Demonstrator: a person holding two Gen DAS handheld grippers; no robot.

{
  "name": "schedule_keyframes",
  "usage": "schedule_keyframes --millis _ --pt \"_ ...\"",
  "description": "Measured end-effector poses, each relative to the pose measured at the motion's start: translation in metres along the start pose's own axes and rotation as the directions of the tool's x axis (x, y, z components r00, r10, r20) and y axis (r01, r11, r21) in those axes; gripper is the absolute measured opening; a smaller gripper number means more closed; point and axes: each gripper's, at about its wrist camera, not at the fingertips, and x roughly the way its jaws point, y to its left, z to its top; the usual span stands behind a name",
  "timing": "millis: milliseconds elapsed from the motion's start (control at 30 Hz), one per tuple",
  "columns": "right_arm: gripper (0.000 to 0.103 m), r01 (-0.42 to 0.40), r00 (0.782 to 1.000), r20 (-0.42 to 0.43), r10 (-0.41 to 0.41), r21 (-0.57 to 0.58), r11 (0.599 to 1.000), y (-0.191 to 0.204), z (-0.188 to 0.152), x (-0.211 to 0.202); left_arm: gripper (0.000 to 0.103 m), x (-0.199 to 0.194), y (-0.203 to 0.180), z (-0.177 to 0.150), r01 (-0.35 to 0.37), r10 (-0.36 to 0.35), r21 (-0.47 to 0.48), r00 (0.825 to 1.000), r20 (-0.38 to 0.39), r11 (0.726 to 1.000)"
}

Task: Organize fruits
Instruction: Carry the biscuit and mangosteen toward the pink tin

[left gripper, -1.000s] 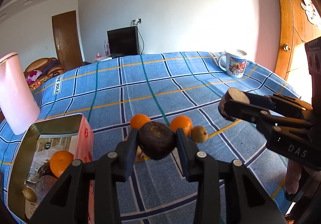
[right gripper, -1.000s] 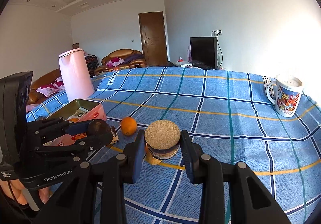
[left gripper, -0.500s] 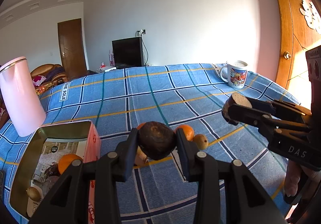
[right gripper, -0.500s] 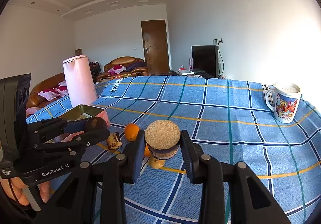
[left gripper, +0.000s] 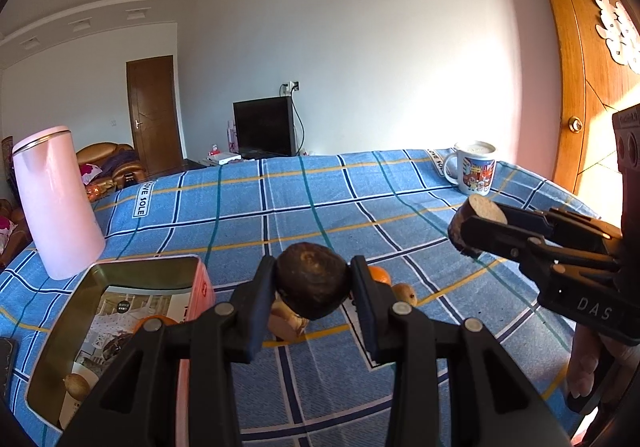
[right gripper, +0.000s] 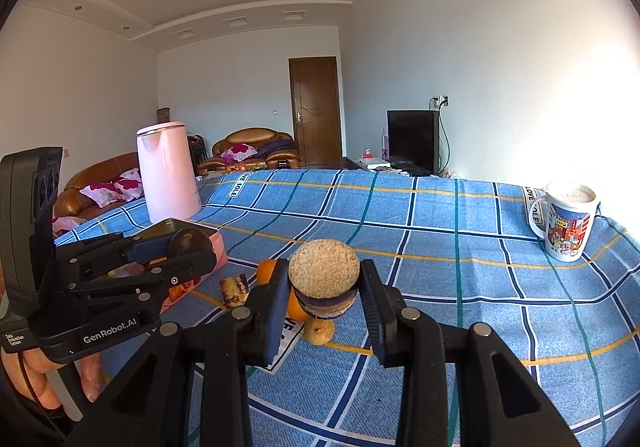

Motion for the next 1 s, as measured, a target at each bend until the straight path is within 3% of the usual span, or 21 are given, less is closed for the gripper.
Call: schedule_keyframes --millis 267,767,1000 --pt "0.036 0.003 1.0 0.018 -0.003 -0.011 1.0 0.002 0.001 -0.003 0.039 -0.012 -0.001 0.0 -0.016 0.015 0.006 0.999 0.052 1.0" --pt "0.036 0.01 1.0 0.001 -0.01 -0.045 0.999 0.015 0.003 0.004 0.039 -0.015 0.01 -0.002 -0.021 0.022 -0.014 0.999 0.046 1.0" --pt "0.036 -0.032 0.999 -0.017 0.031 -0.084 0.996 0.038 0.018 0.018 0.039 -0.024 0.047 0.001 -0.054 0.057 -0.066 0.997 0.045 0.996"
